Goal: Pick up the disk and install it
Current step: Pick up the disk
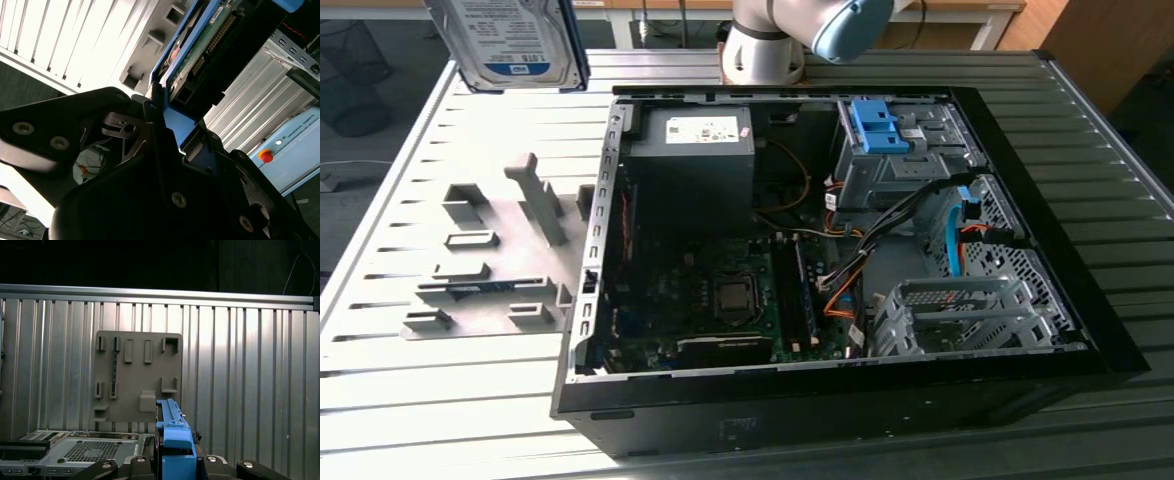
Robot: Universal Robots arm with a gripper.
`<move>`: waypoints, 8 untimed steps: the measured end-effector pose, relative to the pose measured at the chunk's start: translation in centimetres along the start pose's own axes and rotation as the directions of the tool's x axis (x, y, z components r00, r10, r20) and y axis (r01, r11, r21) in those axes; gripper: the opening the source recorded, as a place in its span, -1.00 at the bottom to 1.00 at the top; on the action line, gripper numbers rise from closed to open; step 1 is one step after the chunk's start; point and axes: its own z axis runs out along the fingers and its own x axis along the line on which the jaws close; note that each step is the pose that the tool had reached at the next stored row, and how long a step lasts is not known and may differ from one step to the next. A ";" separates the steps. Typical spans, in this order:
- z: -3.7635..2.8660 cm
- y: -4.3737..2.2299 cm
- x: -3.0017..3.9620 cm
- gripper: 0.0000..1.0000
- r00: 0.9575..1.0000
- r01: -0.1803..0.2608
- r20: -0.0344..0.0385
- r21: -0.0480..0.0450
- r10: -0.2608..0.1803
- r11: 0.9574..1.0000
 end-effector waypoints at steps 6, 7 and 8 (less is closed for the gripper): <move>0.00 -0.13 0.00 -0.25 1.000 0.000 0.000 0.000 0.000 1.000; 0.00 -0.15 0.00 -0.25 1.000 0.000 0.000 0.000 0.000 1.000; 0.00 -0.17 0.00 -0.25 1.000 0.000 0.000 0.000 0.000 1.000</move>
